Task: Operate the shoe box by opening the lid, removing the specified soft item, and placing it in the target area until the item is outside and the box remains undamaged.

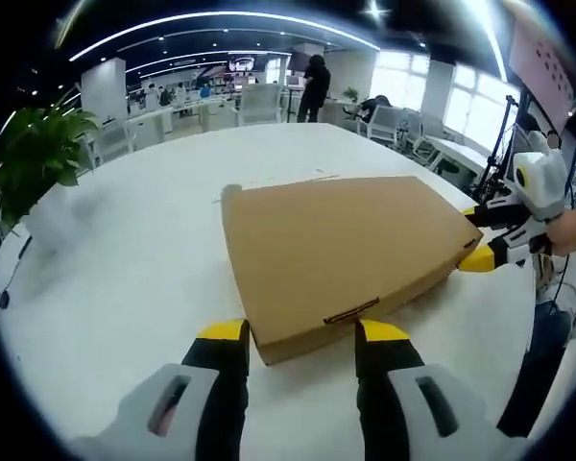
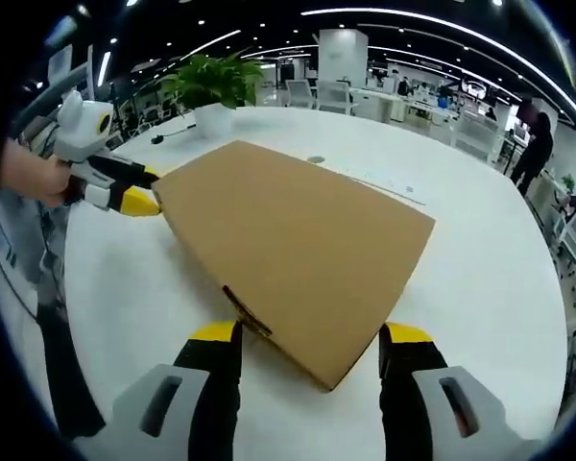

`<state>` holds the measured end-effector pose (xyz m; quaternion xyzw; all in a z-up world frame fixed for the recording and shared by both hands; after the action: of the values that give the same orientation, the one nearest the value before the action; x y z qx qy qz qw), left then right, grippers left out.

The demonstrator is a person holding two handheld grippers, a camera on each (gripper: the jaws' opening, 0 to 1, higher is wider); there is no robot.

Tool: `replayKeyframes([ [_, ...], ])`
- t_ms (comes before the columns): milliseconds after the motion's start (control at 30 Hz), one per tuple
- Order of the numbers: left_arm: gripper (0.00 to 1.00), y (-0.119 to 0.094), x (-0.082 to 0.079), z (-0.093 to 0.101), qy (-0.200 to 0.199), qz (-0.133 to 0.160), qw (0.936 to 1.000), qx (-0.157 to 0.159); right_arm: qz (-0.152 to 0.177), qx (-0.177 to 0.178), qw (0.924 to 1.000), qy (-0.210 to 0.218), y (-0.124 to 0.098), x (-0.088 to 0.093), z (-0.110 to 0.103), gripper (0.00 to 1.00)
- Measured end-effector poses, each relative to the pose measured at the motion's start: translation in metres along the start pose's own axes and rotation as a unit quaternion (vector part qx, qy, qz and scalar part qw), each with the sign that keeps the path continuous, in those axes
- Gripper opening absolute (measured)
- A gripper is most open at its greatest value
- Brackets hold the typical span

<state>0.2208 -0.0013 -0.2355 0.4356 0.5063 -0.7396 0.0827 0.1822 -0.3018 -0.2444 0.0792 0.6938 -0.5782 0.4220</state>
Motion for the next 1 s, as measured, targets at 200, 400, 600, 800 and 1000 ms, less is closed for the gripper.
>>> replayKeyframes([
  [200,0.42,-0.004,0.004,0.004,-0.005,0.001,1.0000,-0.004,-0.009,-0.003,0.9995,-0.029,-0.001,0.001,0.002,0.55],
  [400,0.40,-0.007,0.007,0.007,0.001,-0.004,0.9999,-0.011,-0.010,-0.008,0.9995,-0.030,-0.001,0.001,0.003,0.55],
  [600,0.40,-0.009,0.009,0.011,-0.006,-0.004,0.9998,-0.017,-0.007,-0.009,0.9995,-0.029,-0.002,0.003,0.003,0.55],
  [800,0.40,-0.012,0.012,0.013,-0.012,-0.002,0.9997,-0.019,-0.006,-0.010,0.9995,-0.029,-0.003,0.005,0.002,0.54],
  [1000,0.39,-0.016,0.017,0.015,-0.020,0.002,0.9996,-0.018,-0.006,-0.013,0.9993,-0.035,-0.004,0.006,0.001,0.54],
])
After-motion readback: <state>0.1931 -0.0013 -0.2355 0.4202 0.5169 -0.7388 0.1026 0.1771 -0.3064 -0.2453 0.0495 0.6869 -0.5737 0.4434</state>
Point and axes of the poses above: the point that each gripper's makers call its tool centre point, and the gripper's own axes: y roughly forward along the fingers, z roughly to its right, x roughly out of its underside, the point moved 9 cm from there along -y, roughly backward along the fingers, and after that the axes turned 2 degrees about -z, right-handed, at the moved point
